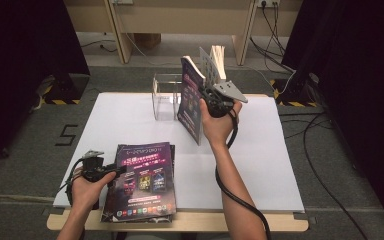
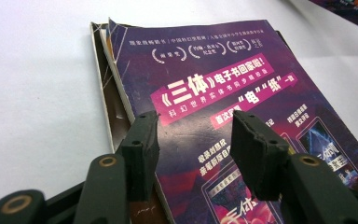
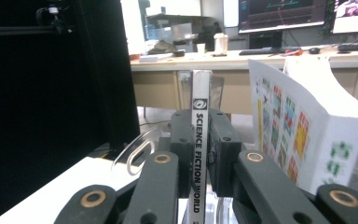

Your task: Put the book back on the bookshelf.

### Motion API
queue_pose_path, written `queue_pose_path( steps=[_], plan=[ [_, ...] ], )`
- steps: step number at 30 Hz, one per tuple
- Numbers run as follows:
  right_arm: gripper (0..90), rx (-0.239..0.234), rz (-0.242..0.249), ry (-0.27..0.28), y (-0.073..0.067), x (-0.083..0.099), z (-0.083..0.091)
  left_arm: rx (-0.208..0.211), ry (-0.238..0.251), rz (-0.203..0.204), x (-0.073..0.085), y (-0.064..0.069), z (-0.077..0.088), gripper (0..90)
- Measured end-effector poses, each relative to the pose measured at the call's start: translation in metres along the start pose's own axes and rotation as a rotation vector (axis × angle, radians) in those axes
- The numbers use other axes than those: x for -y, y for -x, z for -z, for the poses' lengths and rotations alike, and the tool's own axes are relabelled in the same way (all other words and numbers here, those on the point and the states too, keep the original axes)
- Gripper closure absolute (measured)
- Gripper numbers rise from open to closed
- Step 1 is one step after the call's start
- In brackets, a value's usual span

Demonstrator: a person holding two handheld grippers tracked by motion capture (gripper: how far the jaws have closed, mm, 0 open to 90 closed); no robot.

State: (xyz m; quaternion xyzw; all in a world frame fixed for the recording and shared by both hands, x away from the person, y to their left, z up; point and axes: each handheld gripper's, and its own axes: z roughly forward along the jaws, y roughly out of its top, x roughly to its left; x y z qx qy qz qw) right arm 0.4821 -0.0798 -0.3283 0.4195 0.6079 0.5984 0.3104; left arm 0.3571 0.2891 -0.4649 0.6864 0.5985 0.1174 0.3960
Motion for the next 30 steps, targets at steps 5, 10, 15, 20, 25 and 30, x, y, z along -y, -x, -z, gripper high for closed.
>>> queue_pose_path(
  steps=[5, 10, 15, 20, 25, 30],
  plan=[
    [74.4, -0.031, -0.034, -0.065, 0.006, 0.002, 0.005, 0.004, 0.004, 0.001, 0.0, 0.001, 0.0, 50.7],
    [70.1, 0.022, -0.064, -0.112, 0.011, 0.002, 0.004, 0.003, 0.004, -0.001, 0.0, 0.002, -0.001, 50.7],
    [68.4, 0.048, -0.076, -0.168, 0.014, 0.005, 0.0, 0.003, 0.004, 0.0, 0.0, 0.002, -0.001, 50.7],
    [81.0, 0.065, -0.063, -0.193, 0.01, 0.009, 0.0, 0.002, 0.005, -0.001, 0.0, 0.001, 0.001, 50.7],
    [80.8, 0.068, -0.056, -0.194, 0.006, 0.01, 0.003, 0.003, 0.007, 0.0, 0.0, 0.001, 0.002, 50.7],
    [74.9, 0.07, -0.058, -0.176, 0.005, 0.013, 0.008, 0.003, 0.008, 0.001, 0.0, 0.001, 0.002, 50.7]
  ],
)
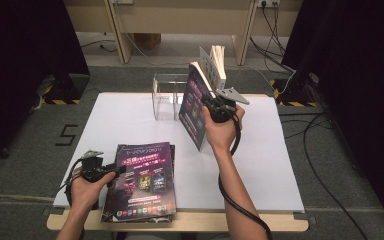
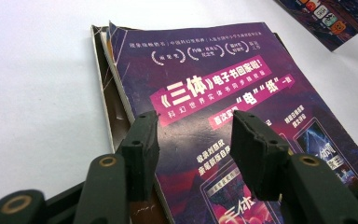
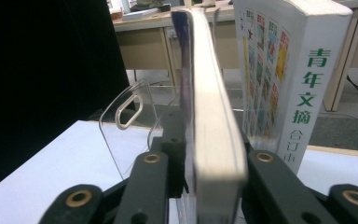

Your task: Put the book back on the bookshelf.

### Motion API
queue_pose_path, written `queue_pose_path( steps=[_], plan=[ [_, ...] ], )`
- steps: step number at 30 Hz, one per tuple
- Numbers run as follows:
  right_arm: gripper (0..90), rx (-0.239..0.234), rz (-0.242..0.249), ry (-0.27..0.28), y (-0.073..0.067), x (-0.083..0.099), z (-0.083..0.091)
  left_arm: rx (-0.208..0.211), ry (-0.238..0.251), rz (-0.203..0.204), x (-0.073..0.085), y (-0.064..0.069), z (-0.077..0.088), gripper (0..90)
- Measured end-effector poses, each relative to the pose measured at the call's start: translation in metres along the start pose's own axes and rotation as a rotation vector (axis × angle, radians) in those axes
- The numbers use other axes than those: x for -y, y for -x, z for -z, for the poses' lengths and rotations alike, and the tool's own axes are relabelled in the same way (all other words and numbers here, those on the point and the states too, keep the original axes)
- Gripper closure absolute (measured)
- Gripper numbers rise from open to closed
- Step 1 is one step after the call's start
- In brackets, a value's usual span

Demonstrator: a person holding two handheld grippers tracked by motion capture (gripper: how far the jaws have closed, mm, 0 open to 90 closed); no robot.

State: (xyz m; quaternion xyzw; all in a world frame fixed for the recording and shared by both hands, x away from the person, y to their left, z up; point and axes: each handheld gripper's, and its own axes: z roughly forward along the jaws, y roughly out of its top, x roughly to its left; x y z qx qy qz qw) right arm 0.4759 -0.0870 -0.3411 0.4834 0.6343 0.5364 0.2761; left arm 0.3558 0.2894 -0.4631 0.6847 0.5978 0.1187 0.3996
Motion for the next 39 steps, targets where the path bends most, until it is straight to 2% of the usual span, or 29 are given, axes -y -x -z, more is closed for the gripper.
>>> queue_pose_path(
  steps=[3, 8, 14, 18, 28, 39],
  plan=[
    [75.0, -0.002, 0.005, 0.01, 0.001, 0.002, 0.004, 0.0, -0.002, -0.001, 0.0, 0.0, -0.001, 50.7],
    [81.4, 0.012, 0.012, -0.025, 0.002, 0.001, 0.005, 0.002, -0.005, -0.006, 0.0, 0.003, -0.002, 50.7],
    [82.9, 0.028, 0.0, -0.044, 0.004, -0.002, 0.005, -0.001, -0.01, -0.005, 0.001, 0.003, -0.002, 50.7],
    [83.1, 0.021, -0.014, -0.023, 0.003, -0.002, 0.005, 0.0, -0.01, -0.005, 0.001, 0.003, -0.003, 50.7],
    [83.3, -0.012, 0.013, 0.019, -0.009, -0.01, 0.001, -0.001, -0.005, -0.004, 0.0, 0.001, -0.001, 50.7],
    [83.2, 0.01, 0.033, 0.05, -0.012, -0.022, -0.014, -0.001, -0.002, -0.002, -0.001, 0.0, 0.0, 50.7]
  ],
)
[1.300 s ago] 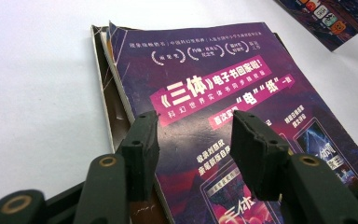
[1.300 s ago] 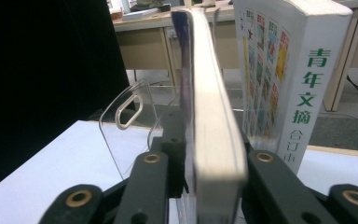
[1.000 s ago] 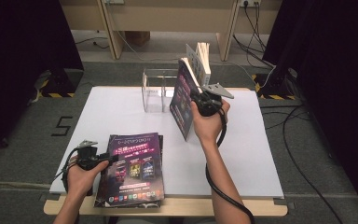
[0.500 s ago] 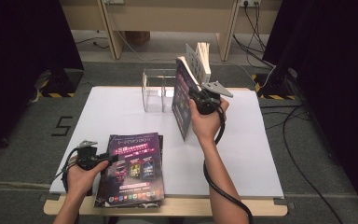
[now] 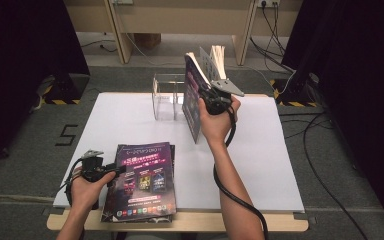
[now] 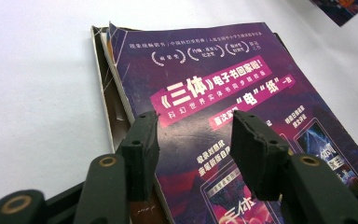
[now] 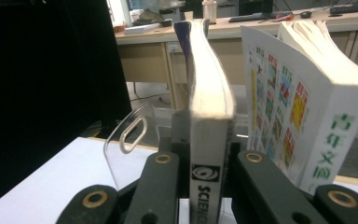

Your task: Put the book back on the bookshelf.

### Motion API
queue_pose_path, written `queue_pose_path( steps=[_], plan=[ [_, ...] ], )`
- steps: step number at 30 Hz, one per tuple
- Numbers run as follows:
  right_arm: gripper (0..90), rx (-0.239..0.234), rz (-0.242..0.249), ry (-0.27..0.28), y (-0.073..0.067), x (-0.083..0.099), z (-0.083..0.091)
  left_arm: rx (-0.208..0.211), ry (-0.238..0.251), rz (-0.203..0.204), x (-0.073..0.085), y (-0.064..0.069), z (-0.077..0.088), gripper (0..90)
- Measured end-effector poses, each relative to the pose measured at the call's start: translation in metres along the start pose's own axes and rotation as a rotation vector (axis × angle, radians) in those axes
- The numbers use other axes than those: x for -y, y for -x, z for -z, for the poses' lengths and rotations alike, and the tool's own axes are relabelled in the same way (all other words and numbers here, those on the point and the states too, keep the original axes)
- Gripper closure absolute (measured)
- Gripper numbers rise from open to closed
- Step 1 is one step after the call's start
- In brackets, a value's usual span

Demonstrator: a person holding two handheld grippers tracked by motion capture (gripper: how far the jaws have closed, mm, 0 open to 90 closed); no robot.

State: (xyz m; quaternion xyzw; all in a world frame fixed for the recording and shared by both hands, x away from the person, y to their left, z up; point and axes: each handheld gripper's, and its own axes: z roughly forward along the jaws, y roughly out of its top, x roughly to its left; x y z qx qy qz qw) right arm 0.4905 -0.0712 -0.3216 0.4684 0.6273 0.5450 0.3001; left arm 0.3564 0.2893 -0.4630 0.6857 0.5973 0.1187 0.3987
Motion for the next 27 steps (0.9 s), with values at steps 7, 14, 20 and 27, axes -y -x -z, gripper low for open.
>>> queue_pose_path(
  steps=[7, 14, 20, 27],
  plan=[
    [83.2, 0.017, 0.0, 0.01, 0.002, -0.006, -0.015, -0.001, 0.005, 0.002, 0.0, -0.001, 0.0, 50.7],
    [83.2, 0.021, 0.012, 0.02, 0.003, -0.01, -0.029, -0.002, 0.004, 0.002, 0.0, -0.001, 0.0, 50.7],
    [83.2, 0.03, 0.011, 0.024, 0.002, -0.01, -0.037, 0.0, 0.006, 0.008, 0.0, -0.003, 0.0, 50.7],
    [83.1, 0.055, 0.014, 0.014, 0.003, -0.004, -0.047, 0.0, 0.003, 0.005, 0.0, -0.003, 0.0, 50.7]
  ],
)
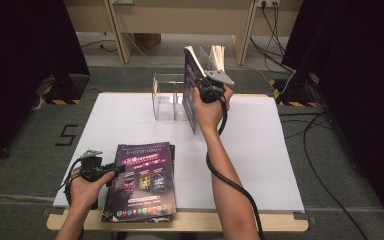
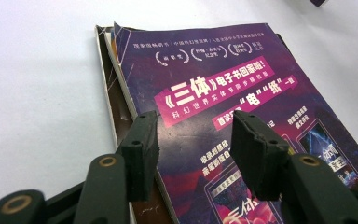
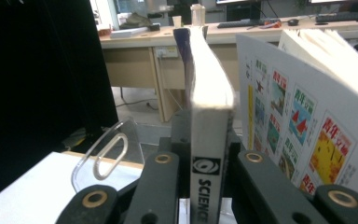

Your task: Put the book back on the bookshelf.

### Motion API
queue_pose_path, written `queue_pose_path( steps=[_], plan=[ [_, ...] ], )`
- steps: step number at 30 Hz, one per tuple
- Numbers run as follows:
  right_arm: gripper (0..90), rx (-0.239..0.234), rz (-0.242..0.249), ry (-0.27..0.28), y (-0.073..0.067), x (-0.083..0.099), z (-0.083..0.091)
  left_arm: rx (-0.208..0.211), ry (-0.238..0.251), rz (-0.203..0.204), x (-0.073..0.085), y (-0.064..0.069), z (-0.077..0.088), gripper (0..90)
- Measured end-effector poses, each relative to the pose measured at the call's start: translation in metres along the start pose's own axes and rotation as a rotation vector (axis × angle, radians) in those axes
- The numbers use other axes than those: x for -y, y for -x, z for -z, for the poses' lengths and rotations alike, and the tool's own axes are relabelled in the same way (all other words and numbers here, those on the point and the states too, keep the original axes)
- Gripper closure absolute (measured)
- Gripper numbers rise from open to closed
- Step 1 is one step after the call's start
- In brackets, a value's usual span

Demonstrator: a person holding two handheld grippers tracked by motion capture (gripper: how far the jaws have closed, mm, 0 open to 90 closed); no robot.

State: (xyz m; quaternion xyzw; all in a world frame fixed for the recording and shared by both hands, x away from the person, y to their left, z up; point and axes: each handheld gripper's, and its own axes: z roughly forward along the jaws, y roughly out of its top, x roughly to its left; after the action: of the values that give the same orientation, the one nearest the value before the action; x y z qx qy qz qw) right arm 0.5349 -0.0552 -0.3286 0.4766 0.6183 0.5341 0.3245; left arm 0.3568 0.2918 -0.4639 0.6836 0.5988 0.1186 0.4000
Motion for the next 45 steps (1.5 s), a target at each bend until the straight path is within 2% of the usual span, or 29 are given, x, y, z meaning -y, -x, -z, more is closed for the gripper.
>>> queue_pose_path(
  steps=[3, 11, 15, 18, 24, 32, 40, 45],
  plan=[
    [83.0, 0.008, 0.005, -0.009, 0.0, 0.005, -0.004, 0.0, 0.0, 0.0, 0.0, 0.0, 0.0, 50.7],
    [82.1, 0.012, 0.043, -0.025, -0.002, 0.007, 0.001, 0.004, -0.003, -0.005, 0.0, 0.002, -0.001, 50.7],
    [80.3, 0.008, 0.022, -0.041, 0.0, 0.007, 0.005, 0.002, -0.003, -0.006, 0.0, 0.002, -0.001, 50.6],
    [78.8, 0.0, 0.036, -0.042, 0.0, 0.007, 0.006, 0.003, -0.007, -0.009, 0.001, 0.003, -0.001, 50.6],
    [75.0, -0.011, 0.016, -0.054, 0.002, 0.007, 0.012, 0.003, -0.007, -0.008, 0.001, 0.003, -0.002, 50.4],
    [71.6, -0.023, -0.01, -0.047, 0.005, 0.009, 0.019, 0.003, -0.007, -0.009, 0.001, 0.004, -0.002, 50.4],
    [71.2, -0.033, -0.021, -0.05, 0.008, 0.008, 0.024, 0.007, -0.008, -0.006, 0.001, 0.006, -0.003, 50.4],
    [73.7, -0.029, -0.029, -0.079, 0.011, 0.009, 0.026, 0.005, -0.008, -0.007, 0.001, 0.005, -0.002, 50.3]
  ],
)
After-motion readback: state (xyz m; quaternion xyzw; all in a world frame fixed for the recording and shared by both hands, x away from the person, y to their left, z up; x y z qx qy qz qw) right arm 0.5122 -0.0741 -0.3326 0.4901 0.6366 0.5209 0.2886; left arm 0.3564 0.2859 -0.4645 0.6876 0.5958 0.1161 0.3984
